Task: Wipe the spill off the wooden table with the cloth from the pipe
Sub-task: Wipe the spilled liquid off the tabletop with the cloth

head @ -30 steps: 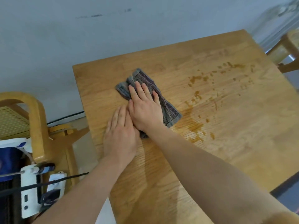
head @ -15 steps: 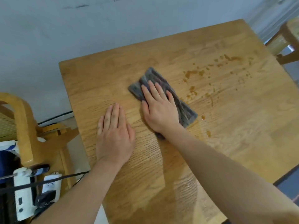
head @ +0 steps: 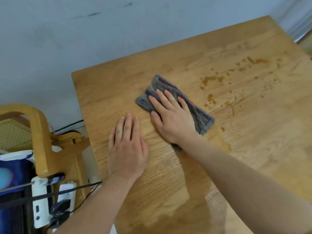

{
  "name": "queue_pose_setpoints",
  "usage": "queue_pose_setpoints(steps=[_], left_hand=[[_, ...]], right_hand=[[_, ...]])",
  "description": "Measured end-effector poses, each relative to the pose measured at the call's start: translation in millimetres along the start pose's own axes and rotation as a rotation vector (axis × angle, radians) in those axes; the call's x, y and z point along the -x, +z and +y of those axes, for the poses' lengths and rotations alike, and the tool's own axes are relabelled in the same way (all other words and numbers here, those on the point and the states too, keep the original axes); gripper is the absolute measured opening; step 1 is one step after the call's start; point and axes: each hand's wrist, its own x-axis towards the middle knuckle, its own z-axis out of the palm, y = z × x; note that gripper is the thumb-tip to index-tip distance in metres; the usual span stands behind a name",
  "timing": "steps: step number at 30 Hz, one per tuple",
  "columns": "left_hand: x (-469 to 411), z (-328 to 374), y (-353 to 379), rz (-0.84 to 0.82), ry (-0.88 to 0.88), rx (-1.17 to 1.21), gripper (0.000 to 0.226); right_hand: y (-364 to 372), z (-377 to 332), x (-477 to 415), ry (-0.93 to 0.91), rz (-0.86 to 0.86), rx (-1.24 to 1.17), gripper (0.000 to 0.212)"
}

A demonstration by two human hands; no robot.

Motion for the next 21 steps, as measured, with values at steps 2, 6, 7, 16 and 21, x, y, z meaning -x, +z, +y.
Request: queue_pose_setpoints(steps=[2, 6, 7, 16, 21], left_hand=[[0, 1, 1, 0.001, -0.013, -0.008, 0.057], [-7, -1, 1, 0.014, -0.014, -0.034, 0.056], [-6, -1, 2, 0.014, -0.013, -0.034, 0.056], [-4, 0, -2, 0.008, -0.018, -0.013, 0.056], [-5, 1, 0, 0.003, -0.026, -0.001, 0.057]], right_hand=[[-3, -6, -69, 0.026, -0.007, -0.027, 0.053], [-2, -19, -134, 0.020, -0.007, -0.004, 0.053], [0, -18, -125, 0.009, -0.001, -0.015, 0.052], [-2, 14, -45, -0.170, 0.032, 0.040, 0.052], [-15, 32, -139, 0.185, 0.021, -0.007, 0.054]])
